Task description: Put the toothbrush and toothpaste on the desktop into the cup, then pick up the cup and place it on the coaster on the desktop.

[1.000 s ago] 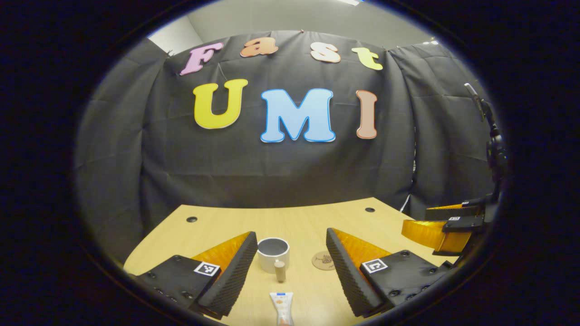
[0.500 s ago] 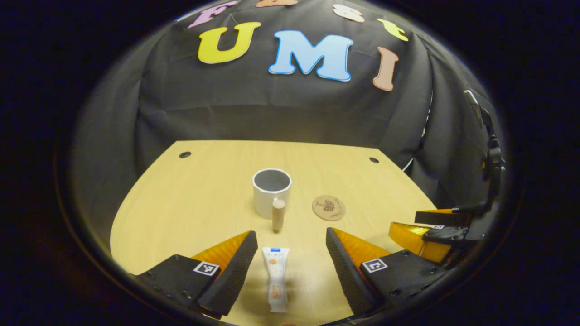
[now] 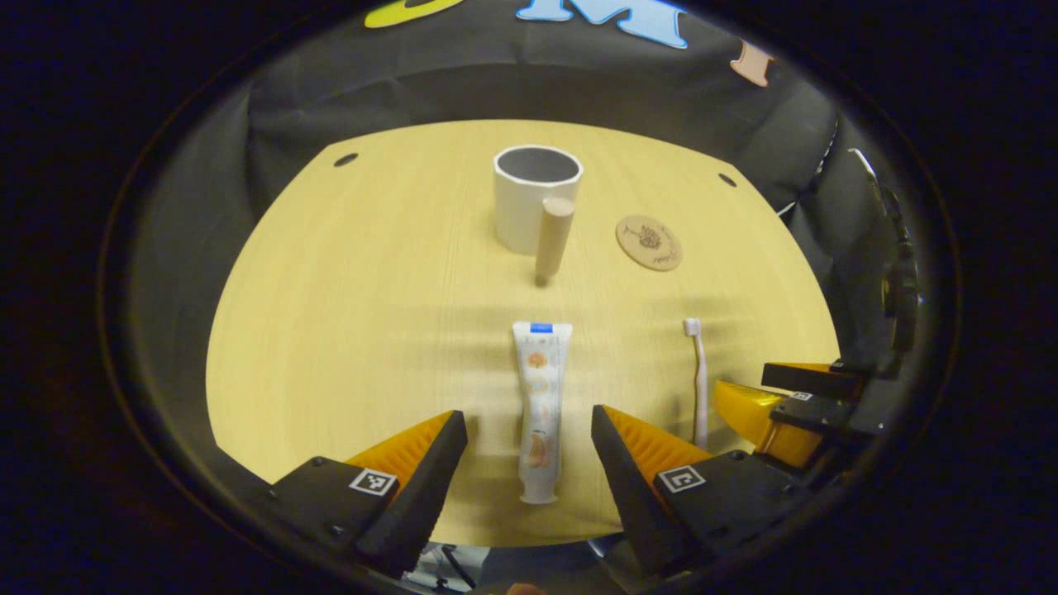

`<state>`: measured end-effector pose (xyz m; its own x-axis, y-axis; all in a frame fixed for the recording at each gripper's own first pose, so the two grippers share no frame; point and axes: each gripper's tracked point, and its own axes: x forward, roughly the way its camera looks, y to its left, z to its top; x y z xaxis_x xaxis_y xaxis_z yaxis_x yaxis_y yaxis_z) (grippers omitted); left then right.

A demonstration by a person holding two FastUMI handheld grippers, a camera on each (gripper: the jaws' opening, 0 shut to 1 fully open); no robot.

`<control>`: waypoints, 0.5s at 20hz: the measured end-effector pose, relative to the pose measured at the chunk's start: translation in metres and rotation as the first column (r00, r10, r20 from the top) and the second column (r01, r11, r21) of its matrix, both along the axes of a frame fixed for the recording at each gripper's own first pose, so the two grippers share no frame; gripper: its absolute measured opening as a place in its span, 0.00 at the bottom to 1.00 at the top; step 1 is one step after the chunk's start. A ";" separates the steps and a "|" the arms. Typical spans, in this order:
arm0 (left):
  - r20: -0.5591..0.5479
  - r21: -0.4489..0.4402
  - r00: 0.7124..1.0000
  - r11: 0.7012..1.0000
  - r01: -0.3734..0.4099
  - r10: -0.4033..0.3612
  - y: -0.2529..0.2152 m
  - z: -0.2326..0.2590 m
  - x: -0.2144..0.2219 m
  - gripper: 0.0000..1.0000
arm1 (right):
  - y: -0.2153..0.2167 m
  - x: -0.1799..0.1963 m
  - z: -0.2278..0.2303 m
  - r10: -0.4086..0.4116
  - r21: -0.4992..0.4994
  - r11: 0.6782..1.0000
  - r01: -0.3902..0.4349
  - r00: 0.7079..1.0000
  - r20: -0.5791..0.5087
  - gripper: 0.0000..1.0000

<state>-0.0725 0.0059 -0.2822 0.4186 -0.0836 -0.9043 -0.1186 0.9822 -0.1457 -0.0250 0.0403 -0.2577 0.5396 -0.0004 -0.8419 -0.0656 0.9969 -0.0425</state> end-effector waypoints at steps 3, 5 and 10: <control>-0.067 0.003 0.998 1.000 0.013 -0.013 -0.007 -0.018 0.004 1.00 | 0.005 -0.003 -0.016 -0.016 0.015 1.000 0.017 0.997 -0.082 0.94; -0.097 0.004 0.995 1.000 0.026 -0.025 -0.008 -0.029 0.007 0.97 | 0.007 -0.002 -0.022 -0.026 0.016 0.999 0.028 0.993 -0.116 0.94; -0.154 -0.025 0.987 0.999 0.036 -0.039 -0.013 -0.045 0.014 0.97 | 0.011 -0.001 -0.035 -0.047 -0.001 0.999 0.048 0.982 -0.183 0.80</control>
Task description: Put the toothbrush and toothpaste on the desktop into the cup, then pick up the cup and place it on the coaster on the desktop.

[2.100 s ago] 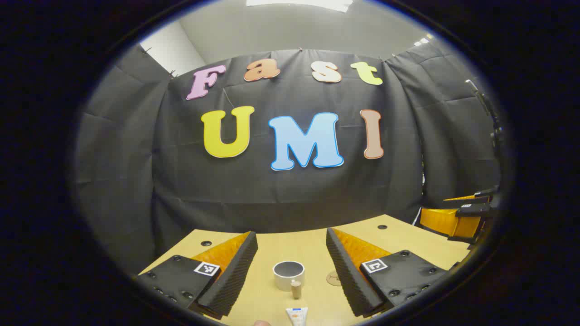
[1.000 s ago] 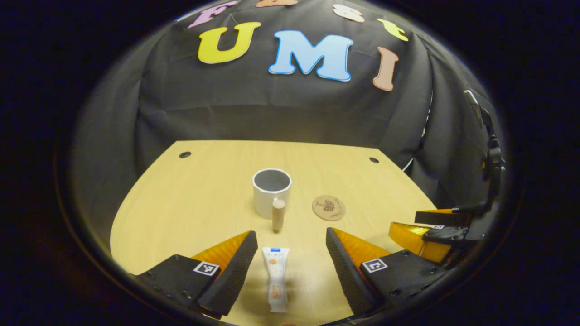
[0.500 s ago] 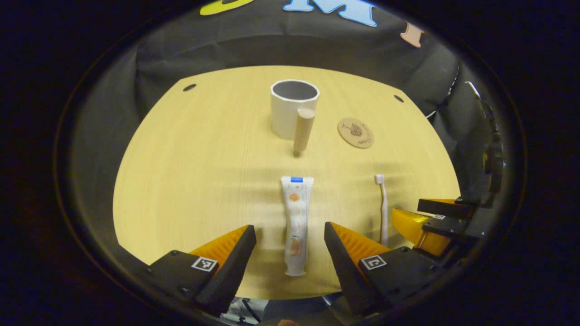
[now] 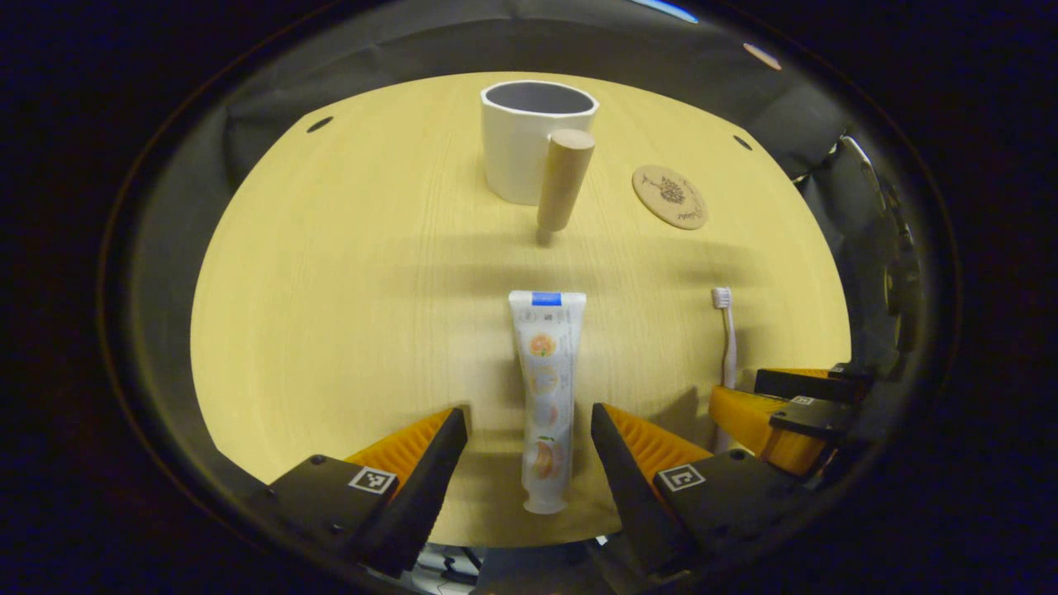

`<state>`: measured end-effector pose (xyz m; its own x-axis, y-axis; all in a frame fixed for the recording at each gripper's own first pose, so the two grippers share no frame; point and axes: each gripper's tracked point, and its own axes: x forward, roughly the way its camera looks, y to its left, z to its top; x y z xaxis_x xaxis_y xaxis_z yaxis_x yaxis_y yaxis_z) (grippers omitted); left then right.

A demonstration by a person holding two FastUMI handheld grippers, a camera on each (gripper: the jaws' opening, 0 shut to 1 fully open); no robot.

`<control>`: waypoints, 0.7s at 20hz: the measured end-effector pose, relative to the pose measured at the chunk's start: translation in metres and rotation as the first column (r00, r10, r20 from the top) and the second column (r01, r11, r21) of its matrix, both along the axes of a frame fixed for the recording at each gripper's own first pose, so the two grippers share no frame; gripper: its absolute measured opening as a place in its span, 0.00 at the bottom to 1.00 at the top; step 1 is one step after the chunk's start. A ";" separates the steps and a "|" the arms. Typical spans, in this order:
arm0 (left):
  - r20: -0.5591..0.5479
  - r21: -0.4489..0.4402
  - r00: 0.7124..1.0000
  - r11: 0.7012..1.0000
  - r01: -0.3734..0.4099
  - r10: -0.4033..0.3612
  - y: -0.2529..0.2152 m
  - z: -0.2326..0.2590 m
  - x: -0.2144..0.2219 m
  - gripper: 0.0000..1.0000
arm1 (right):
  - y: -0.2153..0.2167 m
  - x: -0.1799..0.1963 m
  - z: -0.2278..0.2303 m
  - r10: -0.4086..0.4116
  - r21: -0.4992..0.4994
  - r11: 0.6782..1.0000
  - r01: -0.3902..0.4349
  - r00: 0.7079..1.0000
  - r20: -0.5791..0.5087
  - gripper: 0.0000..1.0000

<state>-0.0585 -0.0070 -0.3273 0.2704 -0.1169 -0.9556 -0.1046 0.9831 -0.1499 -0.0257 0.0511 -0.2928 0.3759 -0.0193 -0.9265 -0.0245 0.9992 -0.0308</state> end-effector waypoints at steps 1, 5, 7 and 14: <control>-0.003 -0.002 1.000 1.000 -0.001 0.001 0.000 0.000 0.002 0.94 | 0.000 0.000 -0.002 0.005 -0.006 1.000 -0.005 1.000 -0.011 0.79; -0.024 -0.014 1.000 1.000 -0.008 0.008 -0.002 -0.007 0.003 0.83 | 0.003 -0.006 -0.009 0.011 -0.016 1.000 -0.012 0.998 -0.061 0.61; -0.029 -0.014 1.000 1.000 -0.008 0.007 -0.002 -0.012 0.003 0.70 | 0.003 -0.006 -0.014 -0.002 -0.014 1.000 0.001 0.998 -0.068 0.49; -0.030 0.013 1.000 1.000 0.000 0.000 0.001 -0.018 0.002 0.46 | -0.004 -0.003 -0.011 -0.036 0.015 0.999 0.037 0.998 -0.061 0.19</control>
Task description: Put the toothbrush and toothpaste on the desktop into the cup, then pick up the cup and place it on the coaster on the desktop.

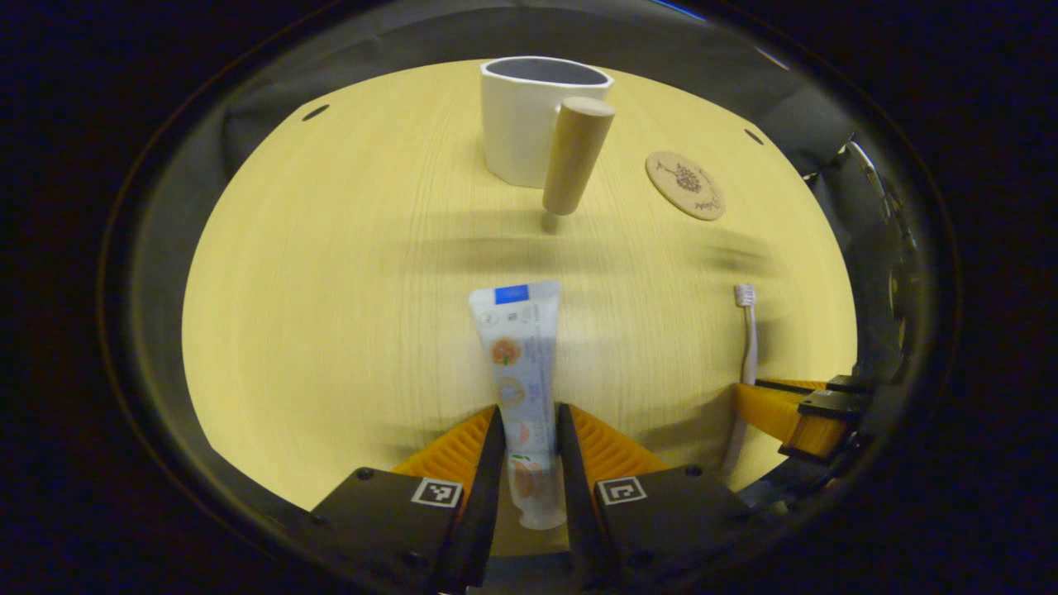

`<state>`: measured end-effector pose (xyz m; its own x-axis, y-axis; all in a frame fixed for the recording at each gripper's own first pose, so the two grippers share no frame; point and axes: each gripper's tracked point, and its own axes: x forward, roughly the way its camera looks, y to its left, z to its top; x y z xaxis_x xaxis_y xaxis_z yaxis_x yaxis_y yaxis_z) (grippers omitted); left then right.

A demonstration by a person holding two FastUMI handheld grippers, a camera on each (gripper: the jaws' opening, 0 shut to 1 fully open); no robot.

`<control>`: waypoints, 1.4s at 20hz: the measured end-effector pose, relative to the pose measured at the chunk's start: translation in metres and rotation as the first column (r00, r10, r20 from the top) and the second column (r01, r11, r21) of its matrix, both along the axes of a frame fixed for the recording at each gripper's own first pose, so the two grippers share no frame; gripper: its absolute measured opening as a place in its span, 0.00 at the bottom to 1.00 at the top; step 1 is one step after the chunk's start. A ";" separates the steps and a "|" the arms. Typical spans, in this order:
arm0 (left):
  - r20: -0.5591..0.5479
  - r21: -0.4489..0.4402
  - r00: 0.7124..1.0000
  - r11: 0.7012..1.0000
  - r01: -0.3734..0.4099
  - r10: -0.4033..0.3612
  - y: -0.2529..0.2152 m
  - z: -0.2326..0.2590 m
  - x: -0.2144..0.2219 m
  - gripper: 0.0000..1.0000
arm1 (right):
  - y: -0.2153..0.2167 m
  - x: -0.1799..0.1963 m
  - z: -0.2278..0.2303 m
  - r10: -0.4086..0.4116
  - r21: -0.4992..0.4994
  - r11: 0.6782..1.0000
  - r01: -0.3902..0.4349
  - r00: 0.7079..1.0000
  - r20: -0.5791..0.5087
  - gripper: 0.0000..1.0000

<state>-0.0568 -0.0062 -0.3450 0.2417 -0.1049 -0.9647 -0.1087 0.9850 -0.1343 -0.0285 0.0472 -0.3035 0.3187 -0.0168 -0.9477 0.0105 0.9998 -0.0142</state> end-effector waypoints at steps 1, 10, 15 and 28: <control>0.004 0.002 1.000 1.000 0.011 -0.011 -0.001 0.000 0.000 0.38 | -0.002 0.001 0.000 -0.001 0.011 1.000 0.001 1.000 0.012 0.19; 0.054 0.018 0.996 0.997 0.076 -0.077 -0.001 0.002 0.004 0.22 | 0.000 -0.003 0.001 -0.032 0.096 0.995 0.029 0.999 0.026 0.04; 0.169 0.017 0.984 0.999 0.047 -0.049 0.006 0.015 0.015 0.21 | 0.000 0.002 0.009 -0.029 0.141 0.990 0.019 0.997 0.074 0.04; 0.689 -0.085 0.703 0.984 -0.159 0.173 0.064 0.169 0.075 0.22 | 0.009 0.037 0.076 -0.037 0.266 0.962 -0.056 0.943 0.332 0.04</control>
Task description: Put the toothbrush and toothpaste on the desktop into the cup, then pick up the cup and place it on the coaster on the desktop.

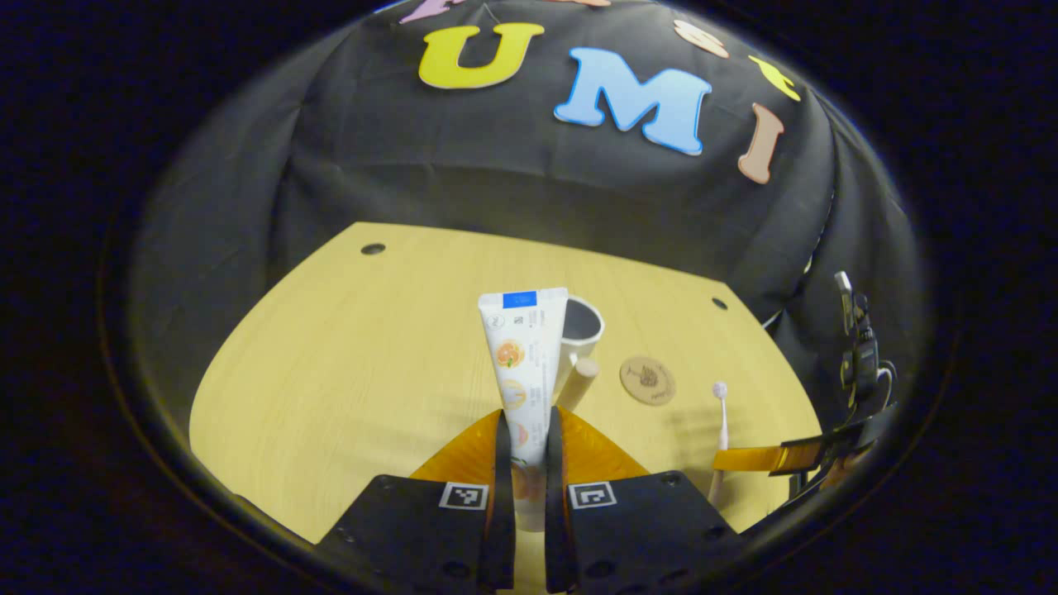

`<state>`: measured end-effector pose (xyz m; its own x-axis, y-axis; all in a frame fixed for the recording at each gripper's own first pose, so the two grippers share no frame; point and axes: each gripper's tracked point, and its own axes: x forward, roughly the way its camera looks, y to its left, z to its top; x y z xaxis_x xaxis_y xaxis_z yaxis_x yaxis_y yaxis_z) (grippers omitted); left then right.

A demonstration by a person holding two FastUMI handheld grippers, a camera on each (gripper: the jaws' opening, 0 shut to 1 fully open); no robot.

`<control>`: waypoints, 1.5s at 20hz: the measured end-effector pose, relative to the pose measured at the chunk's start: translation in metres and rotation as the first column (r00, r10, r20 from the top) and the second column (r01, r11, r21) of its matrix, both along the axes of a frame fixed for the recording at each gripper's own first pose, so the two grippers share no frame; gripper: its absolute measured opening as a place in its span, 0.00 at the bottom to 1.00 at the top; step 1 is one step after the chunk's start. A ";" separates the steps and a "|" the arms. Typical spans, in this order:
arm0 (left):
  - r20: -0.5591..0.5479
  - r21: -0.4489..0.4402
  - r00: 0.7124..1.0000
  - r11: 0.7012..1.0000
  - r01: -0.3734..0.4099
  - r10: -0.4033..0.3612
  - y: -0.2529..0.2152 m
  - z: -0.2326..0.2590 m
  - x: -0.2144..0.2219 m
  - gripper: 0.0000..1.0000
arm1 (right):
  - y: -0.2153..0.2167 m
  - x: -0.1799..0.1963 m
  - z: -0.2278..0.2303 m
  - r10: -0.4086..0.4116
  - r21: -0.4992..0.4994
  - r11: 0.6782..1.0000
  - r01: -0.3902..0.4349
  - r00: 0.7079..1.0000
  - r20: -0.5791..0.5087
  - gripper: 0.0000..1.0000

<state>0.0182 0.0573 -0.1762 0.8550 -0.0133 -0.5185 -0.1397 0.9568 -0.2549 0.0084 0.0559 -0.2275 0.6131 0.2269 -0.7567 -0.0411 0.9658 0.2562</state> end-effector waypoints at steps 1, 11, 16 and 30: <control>0.055 0.000 0.998 1.000 -0.014 0.014 0.005 0.013 0.008 0.21 | 0.000 0.003 0.005 0.000 0.001 1.000 0.000 1.000 0.018 0.04; 0.415 -0.034 0.909 0.999 -0.035 0.046 0.022 0.108 0.093 0.21 | 0.004 0.012 0.031 0.015 -0.018 1.000 -0.013 0.995 0.094 0.04; 0.482 -0.032 0.876 0.999 -0.008 0.022 0.009 0.117 0.124 0.20 | 0.004 0.011 0.033 0.019 -0.022 1.000 -0.017 0.995 0.094 0.04; 0.389 0.085 0.916 0.994 0.073 -0.100 -0.024 0.048 0.183 0.20 | -0.010 0.005 0.037 0.007 -0.054 0.999 -0.001 0.994 0.111 0.04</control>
